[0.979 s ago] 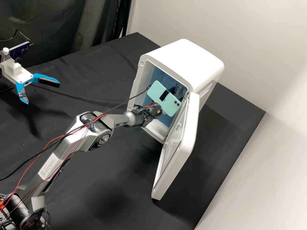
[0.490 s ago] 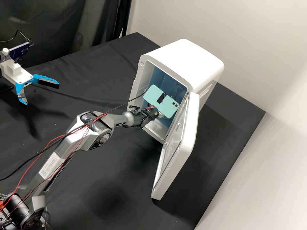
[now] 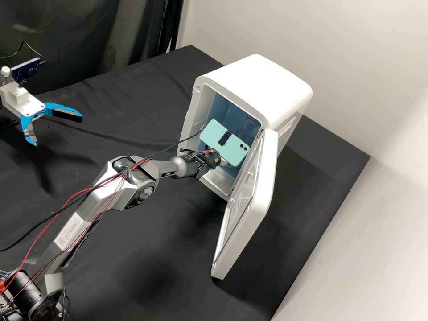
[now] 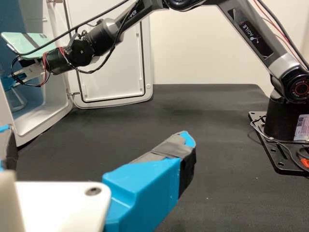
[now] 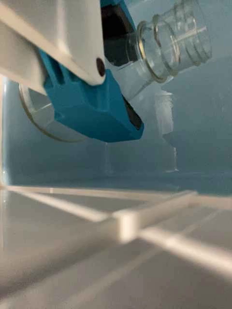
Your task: Place the flask in the incubator
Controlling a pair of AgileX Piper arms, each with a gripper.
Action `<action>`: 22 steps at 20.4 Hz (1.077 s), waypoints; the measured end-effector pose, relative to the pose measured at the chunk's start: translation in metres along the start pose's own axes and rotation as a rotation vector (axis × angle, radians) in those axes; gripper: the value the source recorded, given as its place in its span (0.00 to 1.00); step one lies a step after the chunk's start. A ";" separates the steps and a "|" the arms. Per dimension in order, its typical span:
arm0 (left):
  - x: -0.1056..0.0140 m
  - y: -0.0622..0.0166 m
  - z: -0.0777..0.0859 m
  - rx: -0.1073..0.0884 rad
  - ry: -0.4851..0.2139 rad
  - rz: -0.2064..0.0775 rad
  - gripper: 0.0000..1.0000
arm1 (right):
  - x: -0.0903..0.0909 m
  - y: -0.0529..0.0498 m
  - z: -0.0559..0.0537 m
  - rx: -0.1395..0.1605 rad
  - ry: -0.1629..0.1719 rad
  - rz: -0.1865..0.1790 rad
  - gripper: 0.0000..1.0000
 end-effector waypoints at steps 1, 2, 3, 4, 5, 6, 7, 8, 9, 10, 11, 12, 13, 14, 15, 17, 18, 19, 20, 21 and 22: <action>0.000 0.0000 0.000 0.000 0.000 0.000 1.00 | 0.000 0.000 0.000 0.000 0.000 0.000 0.00; 0.000 0.0000 0.000 0.000 0.000 0.000 1.00 | 0.000 0.000 0.000 0.000 0.000 0.000 0.00; 0.000 0.0000 0.000 0.000 0.000 0.000 1.00 | 0.000 0.000 0.000 0.000 0.000 0.000 0.00; 0.000 0.0000 0.000 0.000 0.000 0.000 1.00 | 0.000 0.000 0.000 0.000 -0.001 -0.001 0.00; 0.000 0.0000 0.000 0.000 0.000 0.000 1.00 | -0.001 -0.003 0.002 0.000 -0.005 -0.005 0.00; 0.000 0.0000 0.000 0.000 0.000 0.000 1.00 | -0.001 -0.005 0.004 0.000 -0.008 -0.008 0.00; 0.000 0.0000 0.000 0.000 0.000 0.000 1.00 | -0.001 -0.006 0.006 0.000 -0.004 -0.004 0.00; 0.000 0.0000 0.000 0.000 0.000 0.000 1.00 | -0.002 -0.008 0.006 -0.003 0.001 -0.001 0.00; 0.000 0.0000 0.000 0.000 0.000 0.000 1.00 | -0.002 -0.009 0.007 -0.009 0.007 0.004 0.00; 0.000 0.0000 0.000 0.000 0.000 0.000 1.00 | -0.003 -0.011 0.006 -0.010 0.009 0.004 0.00; 0.000 0.0000 0.000 0.000 0.000 0.000 1.00 | -0.003 -0.013 0.005 -0.013 0.015 0.003 0.00; 0.000 0.0000 0.000 0.000 0.000 0.000 1.00 | -0.003 -0.014 0.004 -0.014 0.020 0.005 0.00; 0.000 0.0000 0.000 0.000 0.000 0.000 1.00 | -0.003 -0.014 0.004 -0.015 0.021 0.004 0.00; 0.000 0.0000 0.000 0.000 0.000 0.000 1.00 | -0.003 -0.015 0.003 -0.016 0.022 0.003 0.00; 0.000 0.0000 0.000 0.000 0.000 0.000 1.00 | -0.003 -0.016 0.003 -0.016 0.023 0.002 0.00; 0.000 0.0000 0.000 0.000 0.000 0.000 1.00 | -0.003 -0.016 0.003 -0.016 0.023 0.002 0.00; 0.000 0.0000 0.000 0.000 0.000 0.000 1.00 | -0.003 -0.016 0.003 -0.016 0.023 0.002 0.00; 0.000 0.0000 0.000 0.000 0.000 0.000 1.00 | -0.003 -0.016 0.003 -0.017 0.023 0.002 0.00; 0.000 0.0000 0.000 0.000 0.000 0.000 1.00 | -0.003 -0.016 0.003 -0.017 0.023 0.002 0.00; 0.000 0.0000 0.000 0.000 0.000 0.000 1.00 | -0.003 -0.016 0.003 -0.017 0.023 0.002 0.00; 0.000 0.0000 0.000 0.000 0.000 0.000 1.00 | -0.003 -0.016 0.003 -0.017 0.023 0.002 0.00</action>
